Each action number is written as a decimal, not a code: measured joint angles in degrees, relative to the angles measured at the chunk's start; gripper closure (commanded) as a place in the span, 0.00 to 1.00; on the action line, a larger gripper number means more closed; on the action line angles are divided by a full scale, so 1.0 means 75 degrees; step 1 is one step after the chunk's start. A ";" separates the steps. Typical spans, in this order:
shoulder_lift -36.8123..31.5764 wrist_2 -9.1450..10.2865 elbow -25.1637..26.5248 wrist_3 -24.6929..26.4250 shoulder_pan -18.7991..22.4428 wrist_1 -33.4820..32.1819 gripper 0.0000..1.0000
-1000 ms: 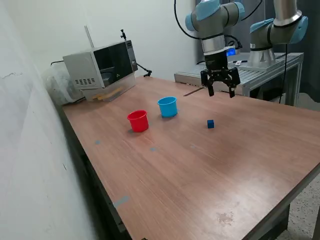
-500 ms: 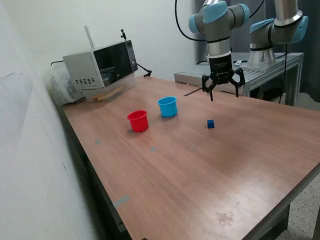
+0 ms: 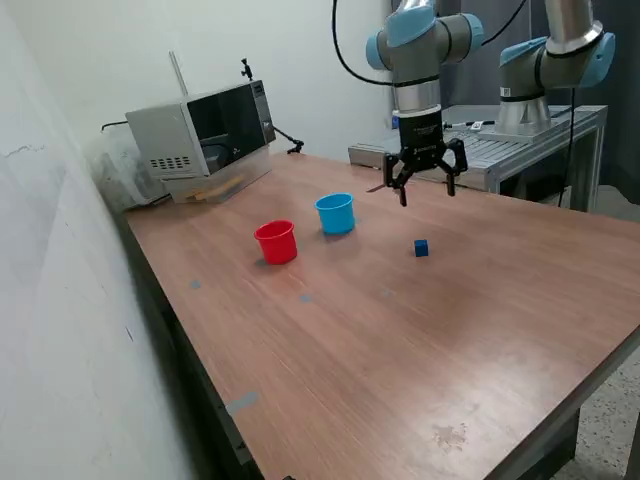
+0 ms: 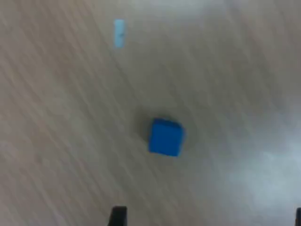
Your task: Place red objects in the red bin, and blue objects in the blue bin.
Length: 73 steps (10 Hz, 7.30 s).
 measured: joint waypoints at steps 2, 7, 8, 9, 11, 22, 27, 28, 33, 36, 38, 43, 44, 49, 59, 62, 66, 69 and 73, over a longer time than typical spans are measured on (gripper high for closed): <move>0.0559 0.0004 -0.0436 0.0031 -0.0099 -0.0040 0.00; 0.1079 -0.0039 -0.0701 0.0725 -0.0089 -0.0026 0.00; 0.1072 -0.0047 -0.0586 0.0753 -0.0092 -0.0038 0.00; 0.1061 -0.0052 -0.0447 0.0777 -0.0102 -0.0055 0.00; 0.1027 -0.0057 -0.0178 0.0870 -0.0117 -0.0153 0.00; 0.1220 0.0044 0.0066 0.1029 -0.0131 -0.0782 0.00; 0.1272 0.0046 0.0026 0.1003 -0.0204 -0.0951 1.00; 0.1274 0.0044 0.0038 0.0990 -0.0224 -0.0948 1.00; 0.0955 -0.0094 0.0163 0.0875 -0.0368 -0.0850 1.00; 0.0414 -0.0533 0.0123 0.0866 -0.0508 -0.0464 1.00; 0.0148 -0.0740 0.0057 0.0865 -0.0786 -0.0203 1.00; -0.0002 -0.0808 -0.0546 0.0869 -0.2116 0.0186 1.00; -0.0026 -0.0806 -0.0601 0.0867 -0.2293 0.0198 1.00; 0.0576 -0.0803 -0.0941 0.0864 -0.2784 0.0366 1.00; 0.0819 -0.1223 -0.1039 0.0844 -0.3039 0.0666 1.00; 0.0727 -0.1352 -0.0987 0.0882 -0.2980 0.0689 1.00; 0.0511 -0.1426 -0.0745 0.0905 -0.2941 0.0704 1.00; 0.0448 -0.1424 -0.0643 0.0920 -0.2807 0.0703 0.00; 0.0425 -0.1389 -0.0689 0.0923 -0.2672 0.0691 0.00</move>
